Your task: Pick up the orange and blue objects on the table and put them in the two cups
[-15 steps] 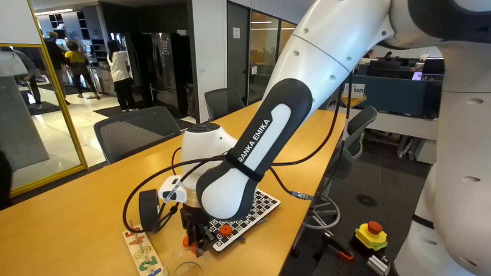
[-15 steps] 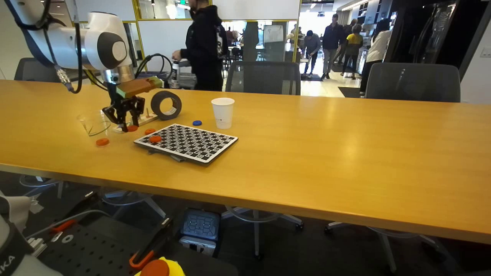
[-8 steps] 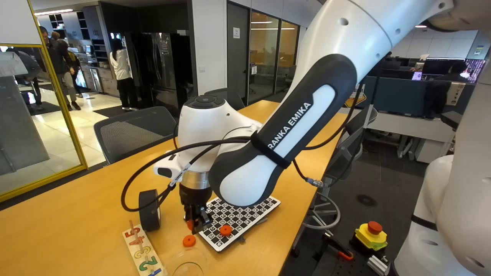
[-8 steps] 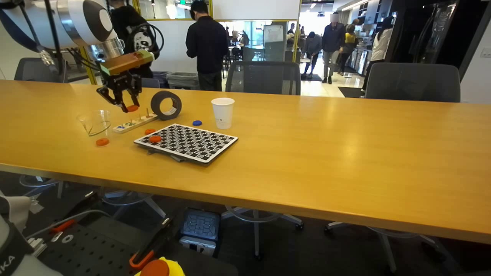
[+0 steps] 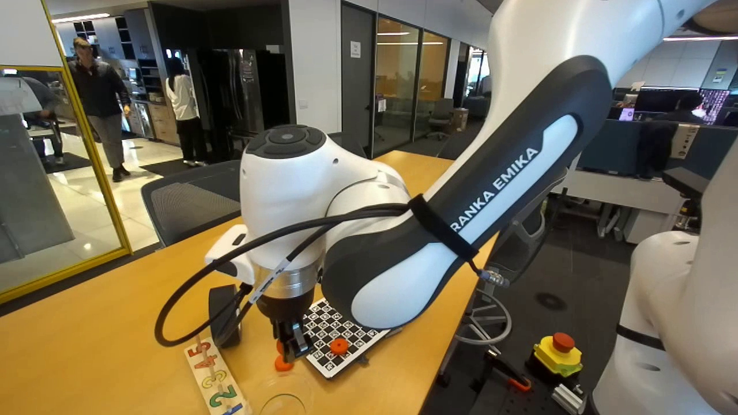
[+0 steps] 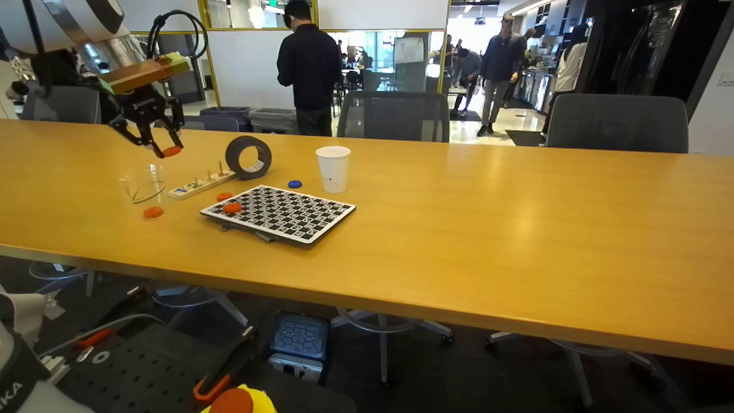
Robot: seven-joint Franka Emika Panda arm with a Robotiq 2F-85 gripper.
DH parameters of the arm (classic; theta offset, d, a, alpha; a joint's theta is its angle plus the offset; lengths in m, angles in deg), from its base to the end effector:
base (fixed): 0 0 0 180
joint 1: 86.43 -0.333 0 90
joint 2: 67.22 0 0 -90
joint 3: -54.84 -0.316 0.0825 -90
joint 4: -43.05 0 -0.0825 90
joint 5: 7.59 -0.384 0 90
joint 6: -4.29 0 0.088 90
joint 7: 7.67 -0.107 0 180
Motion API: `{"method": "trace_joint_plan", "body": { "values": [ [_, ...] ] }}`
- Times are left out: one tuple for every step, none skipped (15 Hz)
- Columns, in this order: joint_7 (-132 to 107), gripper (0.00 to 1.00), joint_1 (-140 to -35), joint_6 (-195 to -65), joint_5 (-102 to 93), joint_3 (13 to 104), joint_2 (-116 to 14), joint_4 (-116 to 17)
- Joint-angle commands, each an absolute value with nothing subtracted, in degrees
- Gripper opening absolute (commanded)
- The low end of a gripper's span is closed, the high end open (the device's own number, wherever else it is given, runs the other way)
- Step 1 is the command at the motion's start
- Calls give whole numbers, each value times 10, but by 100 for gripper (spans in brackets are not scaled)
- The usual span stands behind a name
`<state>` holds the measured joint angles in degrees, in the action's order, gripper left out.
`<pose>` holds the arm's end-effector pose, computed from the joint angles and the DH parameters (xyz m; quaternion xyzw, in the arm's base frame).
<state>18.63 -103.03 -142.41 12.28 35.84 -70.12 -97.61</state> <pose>0.3944 0.2883 0.3299 0.7711 0.6221 0.0832 0.1072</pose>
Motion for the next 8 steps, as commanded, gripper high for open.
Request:
{"method": "trace_joint_plan", "body": {
  "values": [
    [187,22,-1052,-1426,90,354,-703,-976],
    [193,22,-1055,-1427,78,354,-701,-977],
    [200,22,-1058,-1428,64,355,-699,-977],
    [210,22,-1061,-1431,45,356,-697,-978],
    [220,22,-1063,-1433,23,357,-695,-978],
    [236,22,-1065,-1438,-1,357,-692,-980],
    [250,22,-1066,-1439,-22,357,-690,-980],
    [264,22,-1066,-1439,-41,357,-689,-980]
  ]
}}
